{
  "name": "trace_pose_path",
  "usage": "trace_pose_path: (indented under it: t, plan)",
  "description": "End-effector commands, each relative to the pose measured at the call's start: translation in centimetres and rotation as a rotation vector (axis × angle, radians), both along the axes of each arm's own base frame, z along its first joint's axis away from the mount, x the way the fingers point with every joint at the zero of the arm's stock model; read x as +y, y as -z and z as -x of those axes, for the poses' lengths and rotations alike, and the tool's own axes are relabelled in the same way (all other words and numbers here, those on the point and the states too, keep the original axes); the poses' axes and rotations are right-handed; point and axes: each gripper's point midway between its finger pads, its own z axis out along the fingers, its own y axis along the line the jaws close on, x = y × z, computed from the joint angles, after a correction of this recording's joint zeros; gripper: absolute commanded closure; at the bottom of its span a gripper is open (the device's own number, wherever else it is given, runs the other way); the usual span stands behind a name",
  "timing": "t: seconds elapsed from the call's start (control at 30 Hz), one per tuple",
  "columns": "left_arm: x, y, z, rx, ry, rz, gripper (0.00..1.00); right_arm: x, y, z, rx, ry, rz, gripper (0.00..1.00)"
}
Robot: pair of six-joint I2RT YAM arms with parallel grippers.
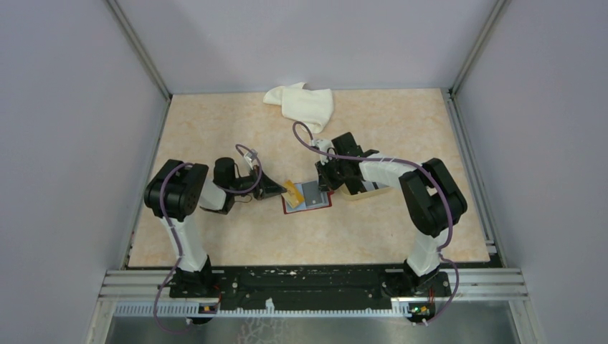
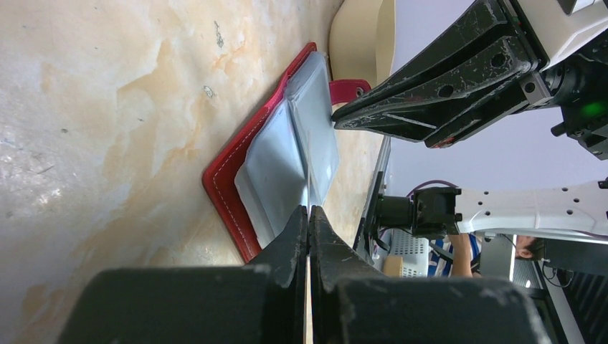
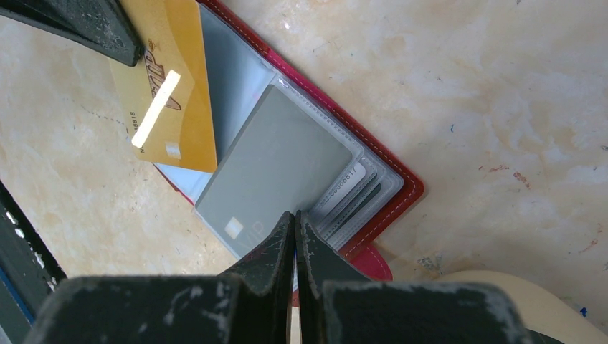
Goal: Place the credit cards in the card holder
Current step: Insert the credit card into the card holder.
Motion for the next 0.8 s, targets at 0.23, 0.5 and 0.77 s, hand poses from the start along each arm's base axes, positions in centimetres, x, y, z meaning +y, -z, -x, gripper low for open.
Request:
trace_pose_path:
  t: [0.23, 0.5, 0.77]
  plan:
    - [-0.3, -1.1, 0.0, -0.054, 0.017, 0.012, 1.0, 0.6, 0.7, 0.2, 0.0, -0.026, 0.034, 1.0]
    - [-0.3, -1.6, 0.2, -0.062, 0.016, 0.019, 1.0, 0.6, 0.7, 0.3, 0.002, -0.028, 0.034, 1.0]
    - [-0.4, -1.8, 0.0, -0.061, 0.014, 0.025, 1.0, 0.6, 0.7, 0.3, 0.003, -0.028, 0.034, 1.0]
